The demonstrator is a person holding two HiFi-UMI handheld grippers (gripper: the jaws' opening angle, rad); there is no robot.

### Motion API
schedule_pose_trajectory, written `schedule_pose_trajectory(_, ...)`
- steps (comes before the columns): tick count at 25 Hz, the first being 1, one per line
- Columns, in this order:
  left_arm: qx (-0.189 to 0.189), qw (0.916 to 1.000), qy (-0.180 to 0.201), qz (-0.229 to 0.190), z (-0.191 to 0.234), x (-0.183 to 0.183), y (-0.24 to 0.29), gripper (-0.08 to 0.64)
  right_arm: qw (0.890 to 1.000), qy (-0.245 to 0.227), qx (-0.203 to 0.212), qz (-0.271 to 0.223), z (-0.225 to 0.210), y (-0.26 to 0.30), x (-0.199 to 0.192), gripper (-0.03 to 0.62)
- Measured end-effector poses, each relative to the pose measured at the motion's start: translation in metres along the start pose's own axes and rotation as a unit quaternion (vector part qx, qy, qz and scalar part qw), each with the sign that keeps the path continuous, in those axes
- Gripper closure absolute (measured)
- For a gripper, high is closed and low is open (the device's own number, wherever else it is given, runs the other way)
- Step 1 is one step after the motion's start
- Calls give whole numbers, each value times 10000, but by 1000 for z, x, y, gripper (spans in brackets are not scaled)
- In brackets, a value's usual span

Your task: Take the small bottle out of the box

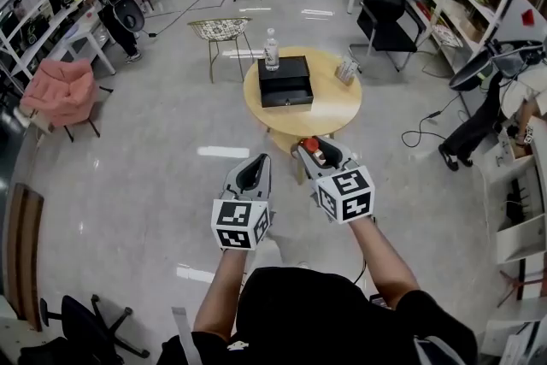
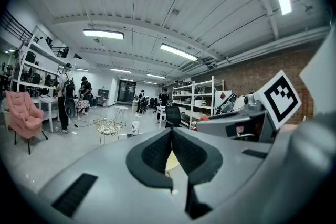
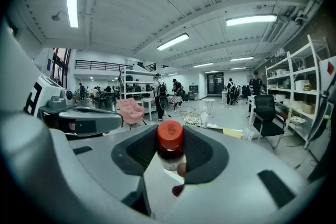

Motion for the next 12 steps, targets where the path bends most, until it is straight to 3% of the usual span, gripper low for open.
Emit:
schedule_pose_trajectory(7,-38,9999,-110,17,-7,-1,-6,549,10000,8,21,4,4,-8,-4,456)
schedule_pose_trajectory(12,16,10000,16,22,-8,-3,-10,549,10000,31,12,8,4,-12,-7,456)
Point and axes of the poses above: the fingertips, and each gripper's own axes: y forward along the fingers, z to its left, x out of its top, the point moved 3 cm from there along -y, backward along the fingers, and after that the axes turned 5 degrees about -z, right-handed, at the moved point
